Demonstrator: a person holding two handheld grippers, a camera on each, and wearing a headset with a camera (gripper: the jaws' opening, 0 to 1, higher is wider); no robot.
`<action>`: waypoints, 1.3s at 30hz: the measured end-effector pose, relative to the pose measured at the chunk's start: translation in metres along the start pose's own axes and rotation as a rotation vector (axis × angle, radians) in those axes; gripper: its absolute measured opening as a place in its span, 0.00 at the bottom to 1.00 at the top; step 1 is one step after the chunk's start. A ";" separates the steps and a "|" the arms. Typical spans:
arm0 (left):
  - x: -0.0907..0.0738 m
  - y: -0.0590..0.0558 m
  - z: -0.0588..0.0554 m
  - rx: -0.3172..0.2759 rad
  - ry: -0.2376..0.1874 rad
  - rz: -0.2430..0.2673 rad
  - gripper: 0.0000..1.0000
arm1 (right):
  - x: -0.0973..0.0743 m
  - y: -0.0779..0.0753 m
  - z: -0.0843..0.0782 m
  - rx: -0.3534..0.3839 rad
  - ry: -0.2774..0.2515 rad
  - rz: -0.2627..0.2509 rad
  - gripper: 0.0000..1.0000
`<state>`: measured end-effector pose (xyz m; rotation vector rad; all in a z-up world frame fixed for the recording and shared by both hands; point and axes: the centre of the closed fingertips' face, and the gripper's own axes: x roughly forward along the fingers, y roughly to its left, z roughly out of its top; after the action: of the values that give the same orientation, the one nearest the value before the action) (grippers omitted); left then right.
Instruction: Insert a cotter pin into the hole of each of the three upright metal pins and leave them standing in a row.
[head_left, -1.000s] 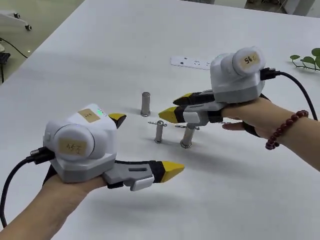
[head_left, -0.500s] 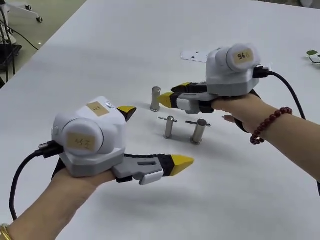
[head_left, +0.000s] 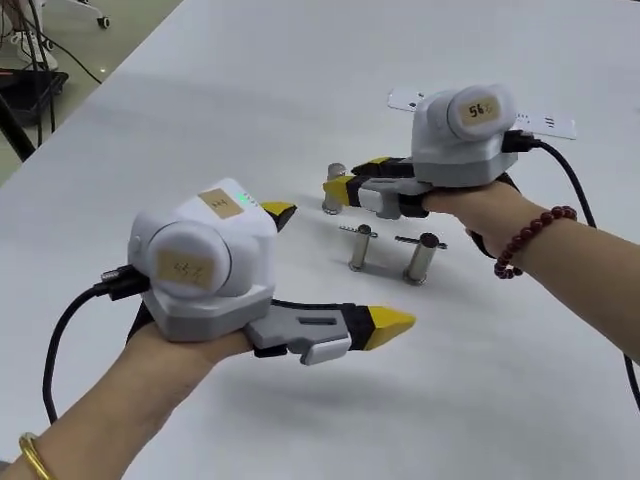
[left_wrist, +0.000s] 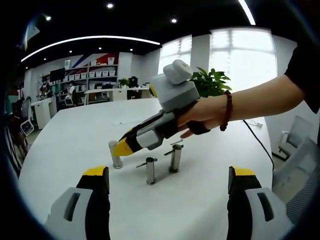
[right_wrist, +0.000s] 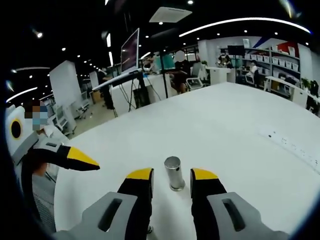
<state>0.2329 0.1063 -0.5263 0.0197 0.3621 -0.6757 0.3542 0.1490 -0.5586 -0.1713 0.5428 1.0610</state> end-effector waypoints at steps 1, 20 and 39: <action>0.000 0.000 0.000 0.000 0.000 -0.002 0.99 | 0.001 0.001 0.000 -0.003 0.003 0.000 0.24; 0.001 -0.005 -0.002 0.002 0.013 -0.023 0.99 | 0.020 0.001 0.004 -0.037 0.010 0.001 0.15; 0.002 -0.008 -0.008 -0.017 0.040 -0.034 0.99 | 0.013 -0.002 -0.003 -0.079 0.054 -0.023 0.08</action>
<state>0.2270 0.1001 -0.5342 0.0107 0.4078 -0.7063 0.3596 0.1570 -0.5674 -0.2758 0.5467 1.0585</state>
